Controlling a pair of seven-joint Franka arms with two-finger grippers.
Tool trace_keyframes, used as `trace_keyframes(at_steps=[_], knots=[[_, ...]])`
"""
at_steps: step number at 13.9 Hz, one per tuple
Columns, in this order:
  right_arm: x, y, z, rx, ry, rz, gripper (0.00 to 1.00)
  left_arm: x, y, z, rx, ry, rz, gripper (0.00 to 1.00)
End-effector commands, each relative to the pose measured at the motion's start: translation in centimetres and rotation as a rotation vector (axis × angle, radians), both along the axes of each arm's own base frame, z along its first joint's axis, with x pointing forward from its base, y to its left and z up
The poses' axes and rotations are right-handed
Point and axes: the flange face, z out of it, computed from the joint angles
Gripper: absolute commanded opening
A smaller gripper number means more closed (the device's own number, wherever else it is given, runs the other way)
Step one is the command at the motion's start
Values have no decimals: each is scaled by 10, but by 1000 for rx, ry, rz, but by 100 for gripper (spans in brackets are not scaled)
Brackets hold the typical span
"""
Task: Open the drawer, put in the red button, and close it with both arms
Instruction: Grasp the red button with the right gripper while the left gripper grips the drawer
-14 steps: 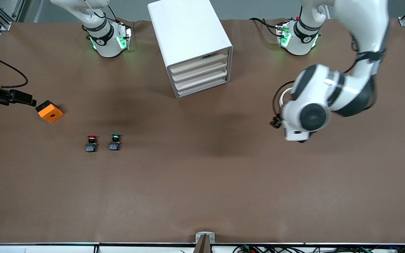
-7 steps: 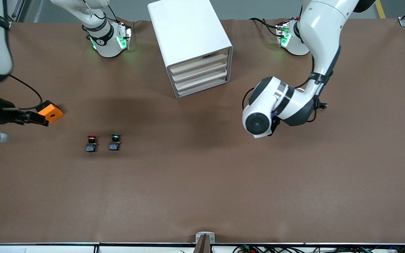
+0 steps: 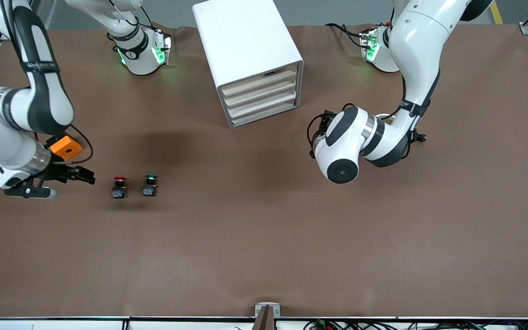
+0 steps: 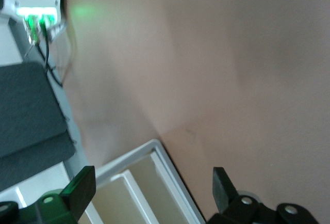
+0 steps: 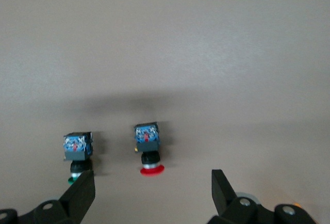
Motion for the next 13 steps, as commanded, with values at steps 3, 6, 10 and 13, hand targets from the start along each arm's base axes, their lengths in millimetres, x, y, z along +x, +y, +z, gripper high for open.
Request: trace_keyframes(at_steps=[3,6,10,13], knots=[[3,11,-60,-27,-34,3,100,-8,-27,-12,-100,178,184,100],[5,19,-95,-32,-30,15,100,-20,-45,-23,-128,237,207,100],[2,23,-118,-35,-30,18,100,-24,-52,-38,-161,306,251,100],[-4,24,-132,-31,0,13,100,-32,-64,-50,-140,390,331,100]])
